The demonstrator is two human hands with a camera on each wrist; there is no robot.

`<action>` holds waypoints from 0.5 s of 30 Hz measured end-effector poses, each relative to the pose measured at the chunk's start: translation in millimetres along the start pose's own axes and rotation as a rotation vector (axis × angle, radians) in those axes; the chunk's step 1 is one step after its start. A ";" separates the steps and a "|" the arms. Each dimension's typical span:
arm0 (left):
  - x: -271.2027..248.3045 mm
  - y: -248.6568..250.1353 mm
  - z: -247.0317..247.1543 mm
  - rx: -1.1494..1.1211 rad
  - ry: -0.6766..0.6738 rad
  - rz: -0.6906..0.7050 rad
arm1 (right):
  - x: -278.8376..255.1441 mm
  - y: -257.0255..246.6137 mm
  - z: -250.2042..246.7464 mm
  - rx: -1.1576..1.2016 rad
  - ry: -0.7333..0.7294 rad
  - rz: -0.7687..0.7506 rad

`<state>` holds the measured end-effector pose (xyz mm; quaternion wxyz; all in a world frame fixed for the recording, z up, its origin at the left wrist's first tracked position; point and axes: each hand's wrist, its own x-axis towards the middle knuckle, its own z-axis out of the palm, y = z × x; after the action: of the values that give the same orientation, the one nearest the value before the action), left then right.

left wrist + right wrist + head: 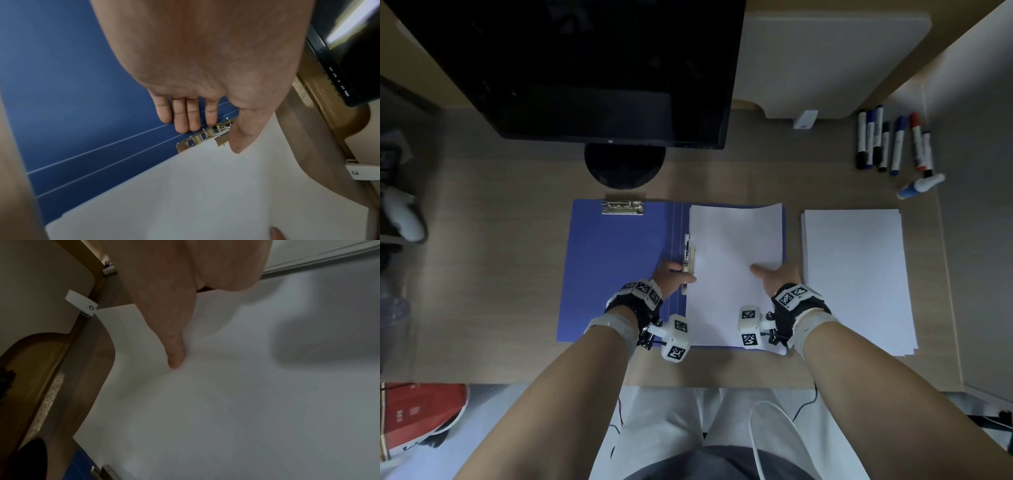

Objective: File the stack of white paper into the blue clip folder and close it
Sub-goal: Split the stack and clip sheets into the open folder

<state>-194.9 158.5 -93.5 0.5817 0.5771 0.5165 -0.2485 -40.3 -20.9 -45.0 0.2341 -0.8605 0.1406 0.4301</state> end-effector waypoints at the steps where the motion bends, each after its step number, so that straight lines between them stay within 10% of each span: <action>1: -5.4 3.8 0.7 0.011 0.002 0.008 | 1.3 -0.1 0.8 -0.005 -0.005 0.004; 15: -10.9 10.8 3.2 0.022 -0.035 0.012 | -0.9 -6.9 13.5 -0.061 0.063 -0.011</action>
<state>-188.1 154.4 -80.0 0.5857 0.5821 0.5001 -0.2607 -46.9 -7.9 -49.4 0.2056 -0.8811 0.1300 0.4055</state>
